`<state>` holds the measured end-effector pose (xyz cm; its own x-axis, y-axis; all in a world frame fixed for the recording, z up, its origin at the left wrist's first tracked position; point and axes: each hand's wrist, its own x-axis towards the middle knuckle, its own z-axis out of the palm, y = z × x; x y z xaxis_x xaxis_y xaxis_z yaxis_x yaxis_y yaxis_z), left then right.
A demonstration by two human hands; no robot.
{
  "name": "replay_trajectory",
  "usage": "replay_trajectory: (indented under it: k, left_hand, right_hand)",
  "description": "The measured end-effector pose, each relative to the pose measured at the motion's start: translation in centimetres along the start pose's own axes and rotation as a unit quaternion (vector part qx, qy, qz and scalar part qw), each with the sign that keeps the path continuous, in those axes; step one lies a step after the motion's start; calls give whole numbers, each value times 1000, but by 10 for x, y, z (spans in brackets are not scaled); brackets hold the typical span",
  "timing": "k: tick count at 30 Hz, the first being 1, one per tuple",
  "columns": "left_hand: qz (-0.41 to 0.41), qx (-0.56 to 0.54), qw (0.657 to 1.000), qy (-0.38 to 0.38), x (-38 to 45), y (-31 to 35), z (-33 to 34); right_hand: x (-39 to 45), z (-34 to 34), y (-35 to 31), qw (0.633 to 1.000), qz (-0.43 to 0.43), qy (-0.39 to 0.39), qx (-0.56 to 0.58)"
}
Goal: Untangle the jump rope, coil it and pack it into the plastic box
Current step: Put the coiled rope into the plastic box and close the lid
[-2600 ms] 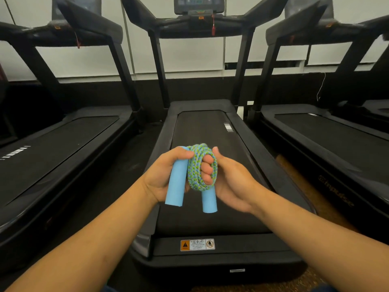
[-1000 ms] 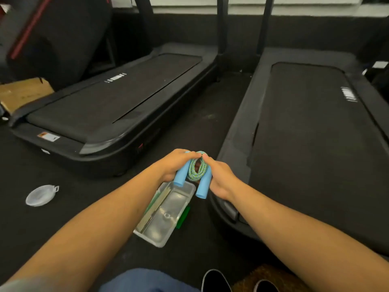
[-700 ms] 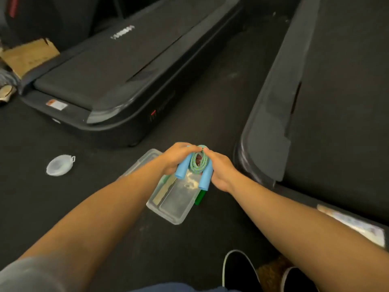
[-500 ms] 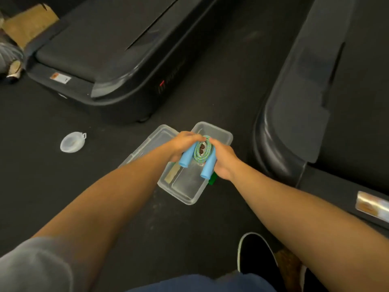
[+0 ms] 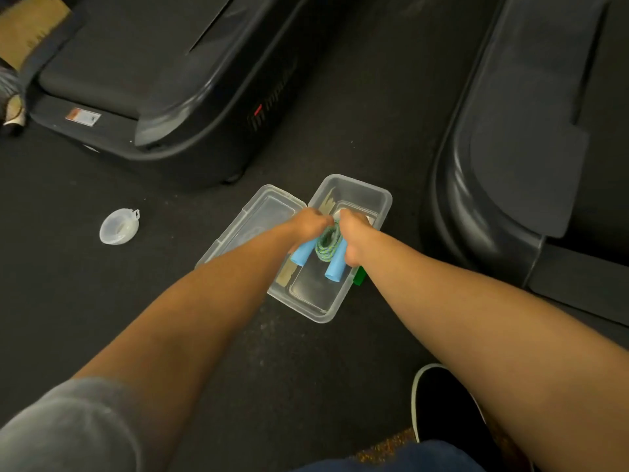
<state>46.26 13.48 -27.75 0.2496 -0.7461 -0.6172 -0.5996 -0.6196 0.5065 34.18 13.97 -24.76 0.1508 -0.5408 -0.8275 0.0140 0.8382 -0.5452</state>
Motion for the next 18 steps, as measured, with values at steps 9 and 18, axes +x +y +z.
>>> replay_trajectory:
  k: [9,18]
  left_hand:
    - [30,85,996,29,1,-2,9]
    - [108,151,981,59,-16,-19,5]
  right_hand:
    - [-4,-7,-3,999,6,37,12]
    - [-19,-21,2,998,-51,33,11]
